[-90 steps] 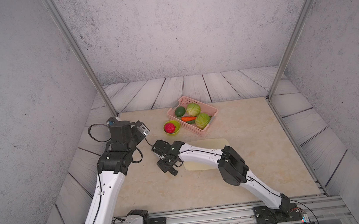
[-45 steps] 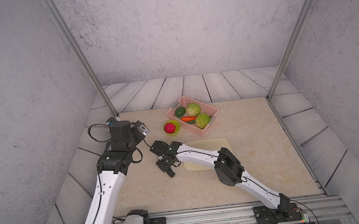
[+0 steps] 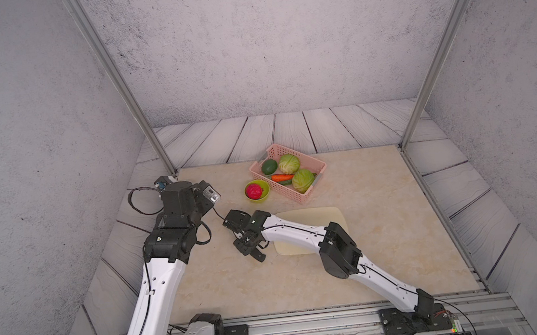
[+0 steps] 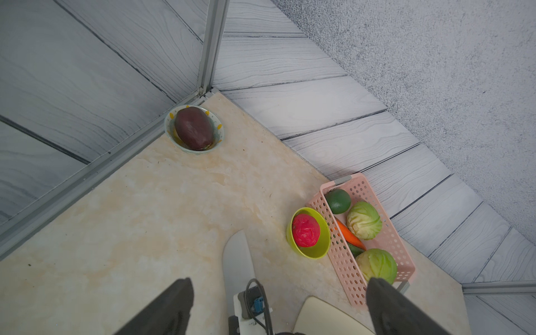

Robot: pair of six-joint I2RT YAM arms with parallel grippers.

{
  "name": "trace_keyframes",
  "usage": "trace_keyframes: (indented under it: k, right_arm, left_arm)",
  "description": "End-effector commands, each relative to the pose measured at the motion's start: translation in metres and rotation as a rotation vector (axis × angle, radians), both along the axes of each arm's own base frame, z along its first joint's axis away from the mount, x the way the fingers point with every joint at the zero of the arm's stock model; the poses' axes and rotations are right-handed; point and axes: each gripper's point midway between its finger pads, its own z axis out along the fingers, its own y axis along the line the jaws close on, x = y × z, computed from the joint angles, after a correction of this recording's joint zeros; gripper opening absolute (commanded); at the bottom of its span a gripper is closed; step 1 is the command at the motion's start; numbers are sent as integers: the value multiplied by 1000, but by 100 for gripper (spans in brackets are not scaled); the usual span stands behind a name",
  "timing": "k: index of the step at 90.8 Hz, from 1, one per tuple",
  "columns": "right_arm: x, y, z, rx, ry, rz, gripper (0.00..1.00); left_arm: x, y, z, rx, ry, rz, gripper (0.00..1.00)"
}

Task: Align the knife with the edge of the cutting board
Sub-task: Pick up the knife at the center of the board.

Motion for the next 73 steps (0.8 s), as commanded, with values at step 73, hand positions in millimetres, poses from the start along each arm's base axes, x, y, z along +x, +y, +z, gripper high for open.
trace_keyframes:
  k: [73]
  right_arm:
    - [-24, -23, 68, 148, 7, -57, 0]
  left_arm:
    - [-3, 13, 3, 26, -8, 42, 98]
